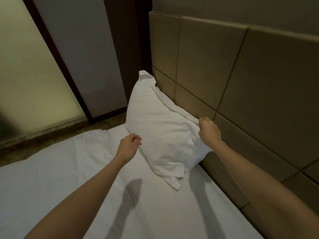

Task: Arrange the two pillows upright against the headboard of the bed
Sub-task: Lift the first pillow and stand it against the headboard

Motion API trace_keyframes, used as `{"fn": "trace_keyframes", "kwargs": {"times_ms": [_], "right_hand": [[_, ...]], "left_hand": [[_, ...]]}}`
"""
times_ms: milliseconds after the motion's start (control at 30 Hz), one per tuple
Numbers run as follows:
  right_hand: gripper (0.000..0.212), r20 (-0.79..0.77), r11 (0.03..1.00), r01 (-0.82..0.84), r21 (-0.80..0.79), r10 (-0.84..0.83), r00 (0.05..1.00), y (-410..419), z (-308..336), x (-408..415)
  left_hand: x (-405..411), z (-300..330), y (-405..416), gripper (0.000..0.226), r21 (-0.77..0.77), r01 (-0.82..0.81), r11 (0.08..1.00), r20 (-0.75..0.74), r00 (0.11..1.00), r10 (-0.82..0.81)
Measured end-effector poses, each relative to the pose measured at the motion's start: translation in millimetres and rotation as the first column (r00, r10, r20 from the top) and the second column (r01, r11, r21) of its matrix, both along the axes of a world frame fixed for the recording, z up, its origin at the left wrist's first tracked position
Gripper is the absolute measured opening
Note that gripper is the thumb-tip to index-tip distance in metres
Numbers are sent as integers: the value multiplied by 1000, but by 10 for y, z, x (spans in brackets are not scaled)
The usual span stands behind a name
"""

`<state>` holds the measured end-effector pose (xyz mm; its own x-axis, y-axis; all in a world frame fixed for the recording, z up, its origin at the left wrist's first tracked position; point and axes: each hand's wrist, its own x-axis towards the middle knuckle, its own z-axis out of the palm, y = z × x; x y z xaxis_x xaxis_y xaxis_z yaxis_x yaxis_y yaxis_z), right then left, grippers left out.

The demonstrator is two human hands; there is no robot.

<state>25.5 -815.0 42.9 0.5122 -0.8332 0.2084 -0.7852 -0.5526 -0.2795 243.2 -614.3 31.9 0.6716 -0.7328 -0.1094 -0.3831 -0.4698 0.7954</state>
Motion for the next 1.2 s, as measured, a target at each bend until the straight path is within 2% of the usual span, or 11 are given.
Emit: {"fn": "trace_keyframes", "kwargs": {"times_ms": [133, 300, 400, 533, 700, 867, 1200], "right_hand": [[15, 206, 996, 2, 94, -21, 978, 332, 252, -46], [13, 509, 947, -76, 313, -100, 855, 865, 556, -147], [7, 612, 913, -139, 383, -139, 778, 1335, 739, -289], [10, 708, 856, -236, 461, -194, 679, 1991, 932, -494], [13, 774, 806, -351, 477, -197, 601, 2876, 1034, -768], [18, 780, 755, -406, 515, -217, 587, 3658, 876, -1087], [17, 616, 688, -309, 656, -251, 747, 4582, 408, -1793]], "left_hand": [[-202, 216, 268, 30, -58, 16, 998, -26, 999, -18], [-444, 485, 750, 30, -180, -71, 981, -85, 995, 56], [-619, 622, 1184, 31, -256, -127, 958, -121, 988, 99], [-856, 764, 1785, 32, -297, -156, 942, -163, 980, 111], [-1166, 912, 2581, 33, -361, -182, 915, -247, 964, 95], [-1527, 842, 3211, 31, -378, -201, 904, -334, 940, 69], [-2302, 341, 3996, 29, -266, -282, 922, -497, 859, 119]]}}
